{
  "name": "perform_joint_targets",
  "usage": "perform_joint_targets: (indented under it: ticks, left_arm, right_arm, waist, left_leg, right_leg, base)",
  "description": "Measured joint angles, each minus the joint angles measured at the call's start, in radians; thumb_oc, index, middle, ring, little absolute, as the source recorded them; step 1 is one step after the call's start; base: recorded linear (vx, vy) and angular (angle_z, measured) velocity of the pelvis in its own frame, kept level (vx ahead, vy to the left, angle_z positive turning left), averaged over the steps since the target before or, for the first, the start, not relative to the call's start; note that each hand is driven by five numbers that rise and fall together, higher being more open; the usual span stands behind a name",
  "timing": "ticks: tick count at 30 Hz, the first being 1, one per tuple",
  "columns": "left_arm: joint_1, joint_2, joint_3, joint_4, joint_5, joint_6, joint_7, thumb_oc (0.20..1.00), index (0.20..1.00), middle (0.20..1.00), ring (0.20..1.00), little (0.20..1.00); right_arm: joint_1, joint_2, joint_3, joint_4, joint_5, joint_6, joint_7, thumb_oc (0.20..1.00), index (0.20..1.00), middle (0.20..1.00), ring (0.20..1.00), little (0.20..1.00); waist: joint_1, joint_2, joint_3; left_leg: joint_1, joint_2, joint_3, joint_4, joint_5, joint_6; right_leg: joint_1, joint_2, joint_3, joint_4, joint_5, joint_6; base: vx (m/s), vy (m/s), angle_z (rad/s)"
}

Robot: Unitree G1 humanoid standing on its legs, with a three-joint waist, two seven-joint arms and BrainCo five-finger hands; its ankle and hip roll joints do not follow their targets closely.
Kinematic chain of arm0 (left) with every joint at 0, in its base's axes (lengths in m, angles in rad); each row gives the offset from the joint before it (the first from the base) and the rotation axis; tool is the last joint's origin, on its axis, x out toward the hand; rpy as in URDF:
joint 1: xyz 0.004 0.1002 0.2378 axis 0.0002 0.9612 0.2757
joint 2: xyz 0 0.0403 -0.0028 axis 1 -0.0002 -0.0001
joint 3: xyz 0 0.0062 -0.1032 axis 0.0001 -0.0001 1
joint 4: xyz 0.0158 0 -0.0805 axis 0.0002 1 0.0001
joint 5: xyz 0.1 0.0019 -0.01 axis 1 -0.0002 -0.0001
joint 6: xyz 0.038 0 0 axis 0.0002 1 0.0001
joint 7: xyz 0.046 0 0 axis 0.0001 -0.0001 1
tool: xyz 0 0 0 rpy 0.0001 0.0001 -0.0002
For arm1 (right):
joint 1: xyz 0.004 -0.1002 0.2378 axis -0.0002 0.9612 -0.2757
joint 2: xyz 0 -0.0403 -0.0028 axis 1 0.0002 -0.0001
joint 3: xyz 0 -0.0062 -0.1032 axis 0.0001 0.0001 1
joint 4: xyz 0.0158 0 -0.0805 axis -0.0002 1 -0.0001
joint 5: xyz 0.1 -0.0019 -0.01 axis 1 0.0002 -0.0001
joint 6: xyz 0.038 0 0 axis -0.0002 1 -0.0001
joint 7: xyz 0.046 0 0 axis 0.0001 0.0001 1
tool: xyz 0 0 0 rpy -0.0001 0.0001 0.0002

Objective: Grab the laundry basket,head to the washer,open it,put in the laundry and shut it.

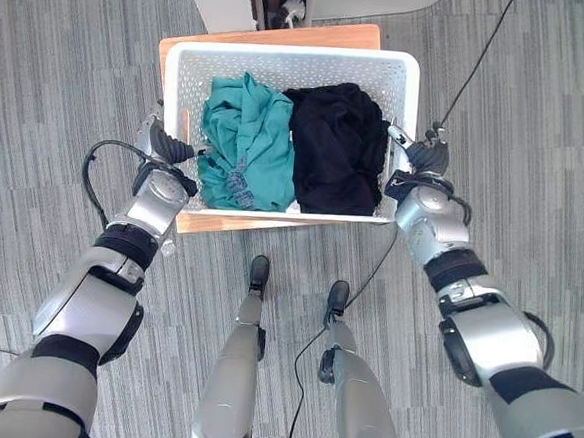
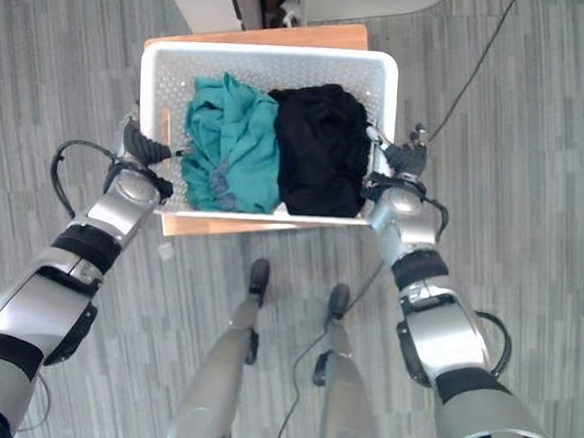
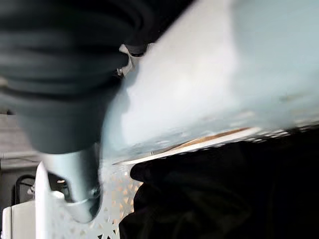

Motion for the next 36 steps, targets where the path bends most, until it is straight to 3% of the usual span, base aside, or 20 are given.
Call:
perform_joint_targets:
  ticks: [1, 3, 6, 7, 9, 19, 25, 32, 36]
  left_arm:
    - [-0.020, 0.000, -0.014, 0.026, 0.000, -0.006, -0.011, 0.451, 0.451, 0.451, 0.451, 0.451]
    - [-0.080, 0.000, -0.066, 0.115, -0.001, -0.013, -0.037, 0.200, 0.200, 0.200, 0.200, 0.200]
    - [-0.116, 0.000, -0.089, 0.134, -0.001, -0.032, -0.054, 0.200, 0.200, 0.200, 0.200, 0.200]
    - [-0.118, 0.000, -0.091, 0.135, -0.001, -0.035, -0.056, 0.200, 0.200, 0.200, 0.200, 0.200]
    - [-0.139, 0.000, -0.113, 0.163, -0.003, -0.044, -0.071, 0.200, 0.200, 0.200, 0.200, 0.200]
    - [-0.153, 0.011, -0.172, 0.137, 0.004, -0.066, -0.128, 0.200, 0.200, 0.200, 0.200, 0.200]
    - [-0.125, 0.092, -0.201, -0.015, 0.045, -0.069, -0.138, 0.200, 0.200, 0.200, 0.200, 0.200]
    - [-0.064, 0.183, -0.205, -0.164, 0.124, -0.073, -0.158, 0.200, 0.200, 0.200, 0.200, 0.200]
    - [0.068, 0.277, -0.201, -0.390, 0.202, -0.097, -0.174, 0.200, 0.200, 0.200, 0.200, 0.200]
  right_arm:
    - [-0.028, -0.005, 0.027, 0.058, 0.012, 0.015, 0.038, 1.000, 1.000, 1.000, 1.000, 1.000]
    - [-0.106, -0.017, 0.105, 0.164, 0.015, 0.038, 0.103, 0.840, 0.840, 0.840, 0.840, 0.840]
    - [-0.163, -0.020, 0.107, 0.217, 0.016, 0.068, 0.147, 0.511, 0.511, 0.511, 0.511, 0.511]
    - [-0.167, -0.021, 0.108, 0.226, 0.015, 0.072, 0.154, 0.464, 0.464, 0.464, 0.464, 0.464]
    - [-0.198, -0.019, 0.126, 0.257, 0.010, 0.083, 0.189, 0.200, 0.200, 0.200, 0.200, 0.200]
    - [-0.224, -0.028, 0.135, 0.308, -0.002, 0.093, 0.184, 0.200, 0.200, 0.200, 0.200, 0.200]
    - [-0.212, -0.047, 0.133, 0.267, 0.013, 0.080, 0.162, 0.200, 0.200, 0.200, 0.200, 0.200]
    - [-0.112, -0.091, 0.129, 0.108, 0.019, 0.079, 0.153, 0.200, 0.200, 0.200, 0.200, 0.200]
    - [0.114, -0.160, 0.111, -0.099, 0.018, 0.101, 0.175, 0.200, 0.200, 0.200, 0.200, 0.200]
  waist:
    - [-0.002, 0.000, 0.000]
    - [-0.005, -0.002, -0.001]
    - [-0.003, -0.002, -0.003]
    - [-0.004, -0.003, -0.003]
    - [-0.002, -0.003, -0.003]
    - [0.007, -0.015, -0.010]
    - [0.006, -0.017, -0.011]
    - [0.007, -0.018, -0.007]
    - [0.013, -0.022, -0.007]
  left_leg:
    - [0.000, 0.002, -0.001, 0.001, 0.000, 0.000]
    - [-0.007, 0.004, -0.002, 0.007, 0.000, -0.001]
    - [-0.022, 0.006, -0.004, 0.013, -0.001, -0.002]
    - [-0.025, 0.006, -0.004, 0.015, -0.001, -0.002]
    - [-0.033, 0.005, -0.005, 0.021, -0.001, -0.001]
    - [-0.052, -0.002, -0.024, 0.024, -0.001, -0.001]
    - [-0.069, -0.007, -0.025, 0.030, 0.001, 0.001]
    - [-0.048, -0.005, -0.023, 0.029, 0.012, 0.016]
    - [0.082, -0.006, -0.021, 0.004, 0.000, 0.024]
  right_leg:
    - [0.000, 0.001, 0.000, 0.000, 0.000, 0.000]
    - [-0.002, 0.004, -0.004, 0.001, 0.001, 0.000]
    - [-0.016, 0.008, -0.004, 0.007, 0.002, -0.001]
    - [-0.021, 0.008, -0.004, 0.010, 0.002, -0.001]
    - [-0.028, 0.009, -0.004, 0.017, 0.002, -0.002]
    - [-0.046, 0.000, -0.012, 0.039, -0.001, 0.002]
    - [-0.063, -0.006, -0.012, 0.046, -0.001, 0.003]
    - [-0.042, -0.003, -0.013, 0.046, -0.002, 0.004]
    - [0.076, -0.007, -0.013, 0.045, -0.019, 0.017]
  base:
    - [0.02, -0.038, 0.00]
    - [0.01, -0.016, 0.01]
    - [0.00, 0.000, 0.00]
    - [0.00, 0.000, 0.00]
    - [0.00, 0.000, 0.00]
    - [0.00, -0.004, 0.05]
    - [0.00, 0.000, 0.00]
    - [0.01, -0.005, 0.00]
    - [0.04, -0.014, 0.01]
